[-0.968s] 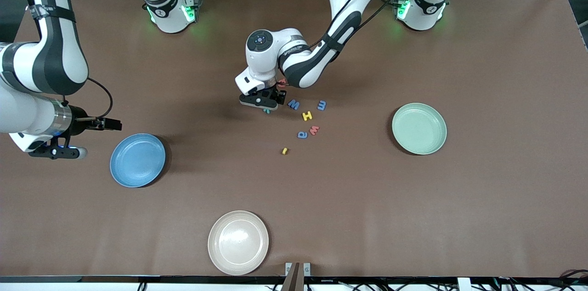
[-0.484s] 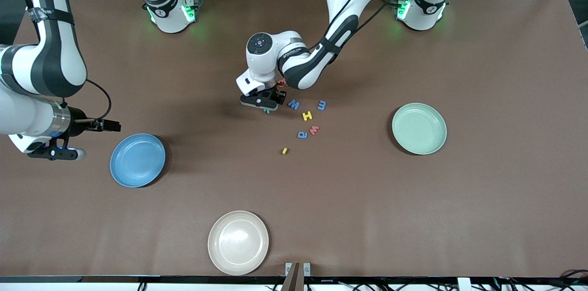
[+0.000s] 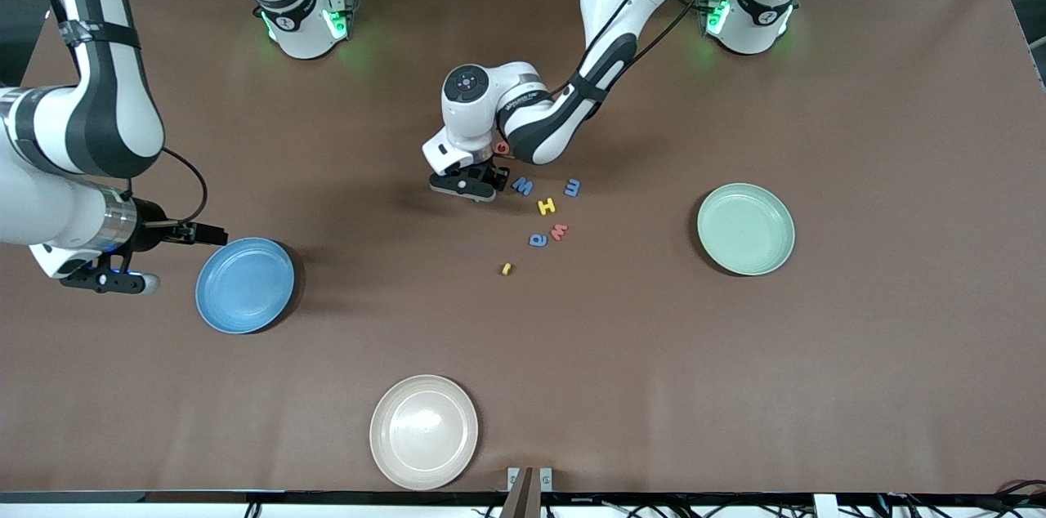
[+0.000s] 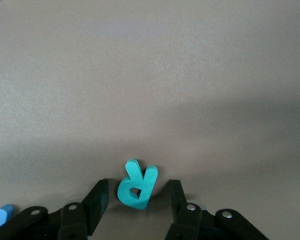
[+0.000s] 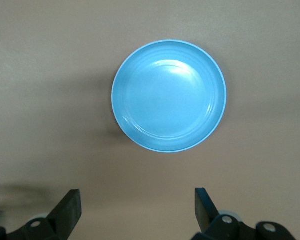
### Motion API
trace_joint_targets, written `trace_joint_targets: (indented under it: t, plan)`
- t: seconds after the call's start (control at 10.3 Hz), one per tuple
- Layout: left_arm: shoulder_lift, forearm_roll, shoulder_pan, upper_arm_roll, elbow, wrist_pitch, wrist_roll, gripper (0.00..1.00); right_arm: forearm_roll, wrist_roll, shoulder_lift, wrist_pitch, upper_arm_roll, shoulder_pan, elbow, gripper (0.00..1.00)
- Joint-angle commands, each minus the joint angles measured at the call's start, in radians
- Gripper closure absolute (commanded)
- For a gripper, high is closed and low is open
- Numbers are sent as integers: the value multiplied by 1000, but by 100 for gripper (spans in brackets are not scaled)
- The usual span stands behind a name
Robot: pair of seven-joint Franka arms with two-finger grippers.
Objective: Sort upper and lower case letters into plates
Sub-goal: 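Lower the left gripper and grasp the teal R, then carry the teal R to the green plate while the right gripper reaches letters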
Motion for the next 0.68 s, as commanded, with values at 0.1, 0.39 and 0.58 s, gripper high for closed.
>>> trace_joint_targets:
  t: [0.1, 0.39, 0.58]
  plan:
    - [18, 32, -11, 15, 25, 10, -10, 100, 21, 45, 14, 14, 1, 13, 8, 0]
    - [-20, 26, 2, 15, 19, -2, -20, 100, 26, 114, 14, 15, 1, 50, 10, 0]
    - [-116, 22, 70, 2, 4, -86, -16, 100, 28, 174, 15, 24, 1, 88, 10, 0]
